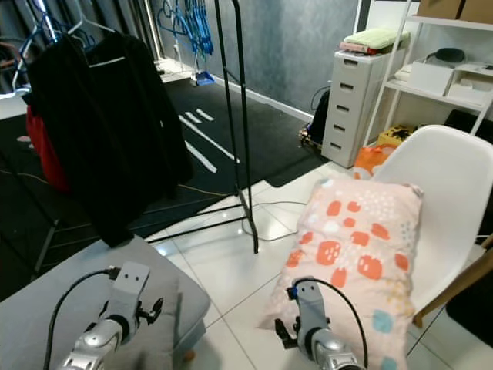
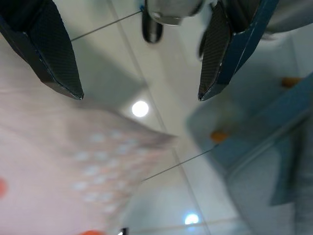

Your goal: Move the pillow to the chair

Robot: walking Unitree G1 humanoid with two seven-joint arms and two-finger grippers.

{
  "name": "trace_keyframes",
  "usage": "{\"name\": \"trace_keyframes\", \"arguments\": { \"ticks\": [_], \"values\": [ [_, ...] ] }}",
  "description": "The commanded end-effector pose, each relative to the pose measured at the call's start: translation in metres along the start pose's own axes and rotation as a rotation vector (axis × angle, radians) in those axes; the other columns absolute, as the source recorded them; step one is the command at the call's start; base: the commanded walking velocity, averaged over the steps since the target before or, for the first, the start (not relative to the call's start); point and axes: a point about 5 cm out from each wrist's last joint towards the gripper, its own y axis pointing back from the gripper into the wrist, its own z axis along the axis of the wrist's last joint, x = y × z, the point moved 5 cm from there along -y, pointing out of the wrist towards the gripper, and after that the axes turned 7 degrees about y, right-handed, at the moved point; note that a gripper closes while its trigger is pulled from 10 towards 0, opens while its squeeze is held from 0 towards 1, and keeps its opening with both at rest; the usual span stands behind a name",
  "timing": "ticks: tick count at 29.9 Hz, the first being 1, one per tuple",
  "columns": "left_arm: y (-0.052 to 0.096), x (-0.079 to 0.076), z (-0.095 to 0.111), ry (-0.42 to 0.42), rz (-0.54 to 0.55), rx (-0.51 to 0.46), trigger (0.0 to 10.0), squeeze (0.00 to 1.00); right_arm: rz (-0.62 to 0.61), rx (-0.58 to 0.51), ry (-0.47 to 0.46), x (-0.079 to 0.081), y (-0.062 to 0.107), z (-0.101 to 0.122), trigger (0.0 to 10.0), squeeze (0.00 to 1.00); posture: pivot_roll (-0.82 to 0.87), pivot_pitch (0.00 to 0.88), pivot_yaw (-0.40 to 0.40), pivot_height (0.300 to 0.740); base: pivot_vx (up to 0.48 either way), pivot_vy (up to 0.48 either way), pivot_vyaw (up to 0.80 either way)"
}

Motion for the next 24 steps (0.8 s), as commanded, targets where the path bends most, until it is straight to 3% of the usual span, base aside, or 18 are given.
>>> {"name": "trace_keyframes", "arguments": {
  "ticks": [1,11,24],
  "values": [
    [0.000,0.002,-0.001,0.000,0.005,0.004,10.0,0.00,0.000,0.021,-0.007,0.003,0.000,-0.006,10.0,0.00,-0.14,0.000,0.019,0.740,0.000,0.000,0.00],
    [0.001,0.003,-0.001,0.000,0.001,0.005,10.0,0.00,-0.014,0.055,-0.018,0.004,0.003,-0.022,10.0,0.00,-0.13,0.000,0.030,0.740,0.000,0.000,0.00],
    [0.000,0.001,0.001,-0.002,-0.002,-0.002,10.0,0.00,-0.021,0.041,-0.017,-0.005,0.004,-0.015,10.0,0.00,-0.13,0.003,0.028,0.740,0.000,0.000,0.00]
  ]
}}
